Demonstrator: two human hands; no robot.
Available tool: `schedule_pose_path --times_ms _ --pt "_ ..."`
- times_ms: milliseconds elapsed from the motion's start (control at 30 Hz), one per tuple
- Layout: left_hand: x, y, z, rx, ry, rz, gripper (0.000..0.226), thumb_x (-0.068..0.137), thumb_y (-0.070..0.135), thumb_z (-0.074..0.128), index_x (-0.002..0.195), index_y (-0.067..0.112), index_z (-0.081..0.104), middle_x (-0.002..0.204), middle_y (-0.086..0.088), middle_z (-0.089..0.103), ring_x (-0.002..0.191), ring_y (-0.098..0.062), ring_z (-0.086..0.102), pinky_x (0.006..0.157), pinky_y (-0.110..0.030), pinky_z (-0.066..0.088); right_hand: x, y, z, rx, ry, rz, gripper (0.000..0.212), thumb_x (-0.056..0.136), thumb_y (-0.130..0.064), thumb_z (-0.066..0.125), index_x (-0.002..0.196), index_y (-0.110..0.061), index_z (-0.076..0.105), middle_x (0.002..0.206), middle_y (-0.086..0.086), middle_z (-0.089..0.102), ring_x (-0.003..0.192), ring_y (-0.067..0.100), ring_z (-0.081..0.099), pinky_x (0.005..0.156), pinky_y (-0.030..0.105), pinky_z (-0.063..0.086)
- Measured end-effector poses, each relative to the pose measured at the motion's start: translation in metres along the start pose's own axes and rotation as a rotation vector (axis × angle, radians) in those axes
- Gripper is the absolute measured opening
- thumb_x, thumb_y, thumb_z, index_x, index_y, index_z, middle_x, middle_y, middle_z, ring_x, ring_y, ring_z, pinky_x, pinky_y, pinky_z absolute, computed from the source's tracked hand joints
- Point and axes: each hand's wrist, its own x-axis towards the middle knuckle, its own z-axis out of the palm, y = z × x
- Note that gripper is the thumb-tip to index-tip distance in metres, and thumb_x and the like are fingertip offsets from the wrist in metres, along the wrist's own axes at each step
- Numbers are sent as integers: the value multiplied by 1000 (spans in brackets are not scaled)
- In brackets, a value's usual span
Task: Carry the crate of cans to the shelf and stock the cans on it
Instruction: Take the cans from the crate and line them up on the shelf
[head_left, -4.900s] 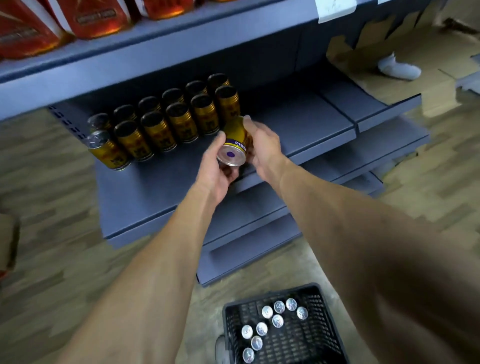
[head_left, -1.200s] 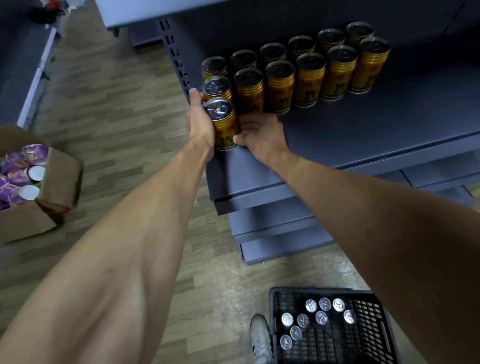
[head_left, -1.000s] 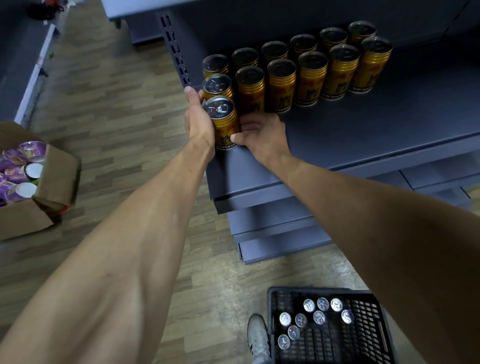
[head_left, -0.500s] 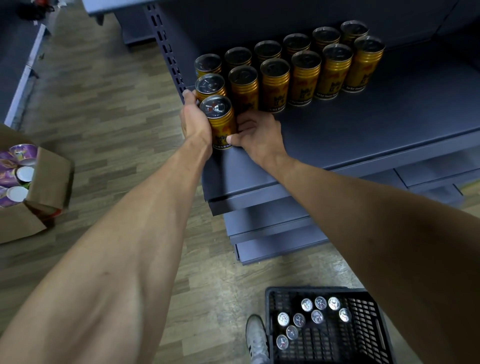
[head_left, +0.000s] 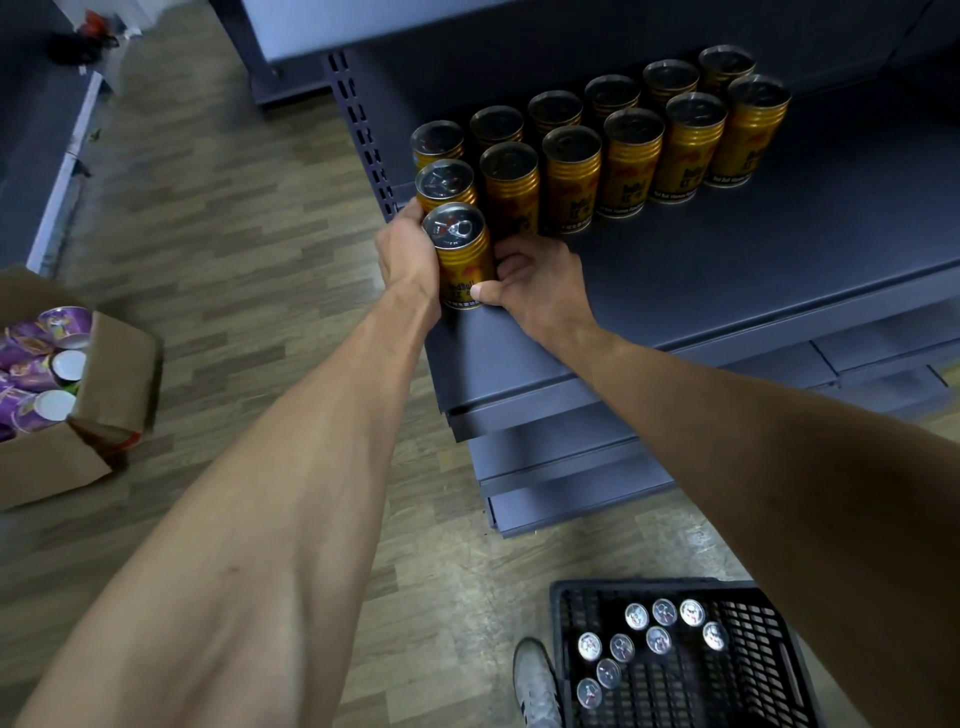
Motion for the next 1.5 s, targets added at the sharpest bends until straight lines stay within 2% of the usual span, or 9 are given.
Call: schedule_pose_path --times_ms 100,233,333,567,900,1033,1233,1367,1500 --pt "8 -2 -3 9 27 -5 35 74 48 49 67 24 73 90 -7 76 93 -29 71 94 -53 53 0 -4 4 -21 6 6 43 61 -22 90 98 -10 72 85 2 72 79 15 70 82 35 58" --pt "25 -12 -10 33 42 -14 69 71 80 39 94 24 72 101 -4 75 97 -24 70 94 -50 52 1 -6 1 -37 -22 22 41 63 -20 88 100 -13 72 87 1 72 81 13 69 81 25 57" --pt "-5 1 -5 37 131 27 52 94 64 32 97 26 68 111 -5 71 104 -22 65 101 -44 46 -8 -5 -3 -20 5 28 34 72 -8 75 105 -10 71 89 3 71 82 13 66 72 8 48" --pt "-55 -32 -25 125 529 229 35 91 40 47 88 11 67 91 -11 69 92 -30 58 86 -37 45 -41 13 -39 -22 216 96 17 80 -7 59 88 -12 73 80 5 72 79 23 67 75 28 54" --pt "-178 -86 -8 563 633 472 24 80 25 52 86 8 68 90 -14 63 84 -32 59 79 -35 40 -120 67 -104 -13 329 -3 29 84 -29 58 59 -15 55 46 -5 44 55 25 50 64 36 48" --pt "-240 -143 10 798 475 442 33 87 33 44 98 10 64 98 -16 63 91 -36 59 82 -39 43 -164 114 -138 -123 212 84 28 84 -41 56 68 -19 59 56 1 58 65 28 59 69 36 51" --pt "-315 -253 16 1386 -205 -46 60 98 57 33 152 30 27 157 -15 23 141 -35 31 114 -46 28 -227 219 -195 -527 -127 261 45 89 -44 59 126 -20 61 111 11 69 109 34 61 91 38 49" --pt "-339 -310 17 1511 -336 -183 68 99 58 28 157 33 3 163 -14 -6 151 -31 6 119 -47 13 -269 290 -203 -750 -389 388 70 88 -53 62 148 -24 39 149 15 42 137 32 40 113 44 32" --pt "-344 -370 16 1608 -386 -205 72 98 53 34 157 30 -2 163 -17 -6 151 -33 3 119 -49 14 -303 353 -187 -802 -604 479 91 90 -55 60 159 -29 7 164 20 0 152 35 7 122 49 12"
